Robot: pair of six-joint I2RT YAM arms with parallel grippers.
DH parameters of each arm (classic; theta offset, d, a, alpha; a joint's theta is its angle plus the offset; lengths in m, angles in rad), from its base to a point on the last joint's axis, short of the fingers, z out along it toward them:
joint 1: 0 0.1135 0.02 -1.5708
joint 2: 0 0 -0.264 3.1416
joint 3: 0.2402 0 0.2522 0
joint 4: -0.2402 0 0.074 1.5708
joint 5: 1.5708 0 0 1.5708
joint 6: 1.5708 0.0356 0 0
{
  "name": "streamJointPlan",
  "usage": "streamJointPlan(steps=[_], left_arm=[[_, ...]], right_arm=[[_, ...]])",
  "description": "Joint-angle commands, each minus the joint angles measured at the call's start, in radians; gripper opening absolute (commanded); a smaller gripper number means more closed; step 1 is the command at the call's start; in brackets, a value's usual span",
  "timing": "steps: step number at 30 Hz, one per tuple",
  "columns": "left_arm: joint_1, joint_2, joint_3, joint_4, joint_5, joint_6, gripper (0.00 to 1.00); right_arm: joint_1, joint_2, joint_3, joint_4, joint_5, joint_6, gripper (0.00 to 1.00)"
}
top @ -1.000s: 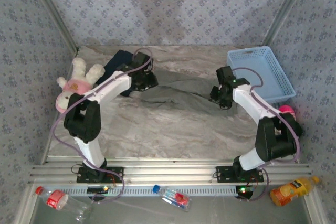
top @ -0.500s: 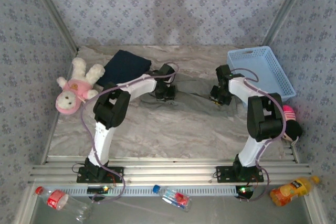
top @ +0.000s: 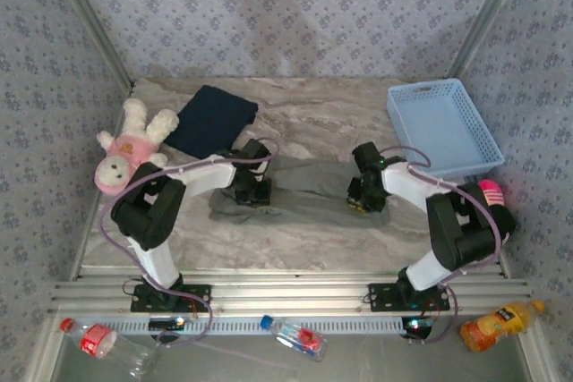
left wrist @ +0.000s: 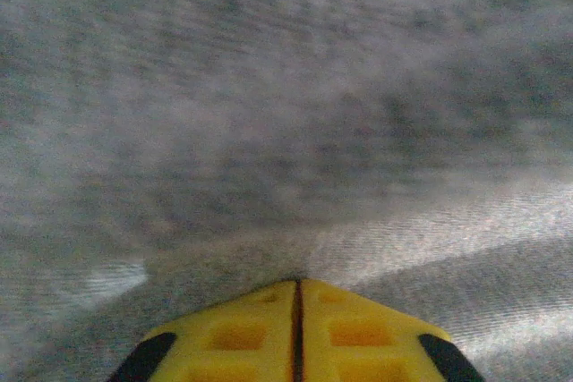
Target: Fold and stack the mixed laundry pile
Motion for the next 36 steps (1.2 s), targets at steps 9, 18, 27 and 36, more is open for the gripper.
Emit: streamJointPlan(steps=[9,18,27,36], left_arm=[[0.138,-0.215,0.079,-0.205,-0.126,-0.042,0.64],[0.197,-0.160,0.081,-0.177,-0.124,-0.051,0.65],[0.155,-0.326,-0.095,-0.168,-0.120,-0.013,0.08],[0.151,-0.325,-0.250,-0.077,-0.139,-0.041,0.07]], right_arm=[[-0.034,-0.259,0.108,-0.081,-0.015,-0.011,0.51],[0.041,-0.033,0.279,0.048,-0.044,0.009,0.56],[0.303,0.211,0.488,0.065,-0.027,0.019,0.56],[0.418,0.489,0.782,-0.111,0.061,-0.351,0.58]])
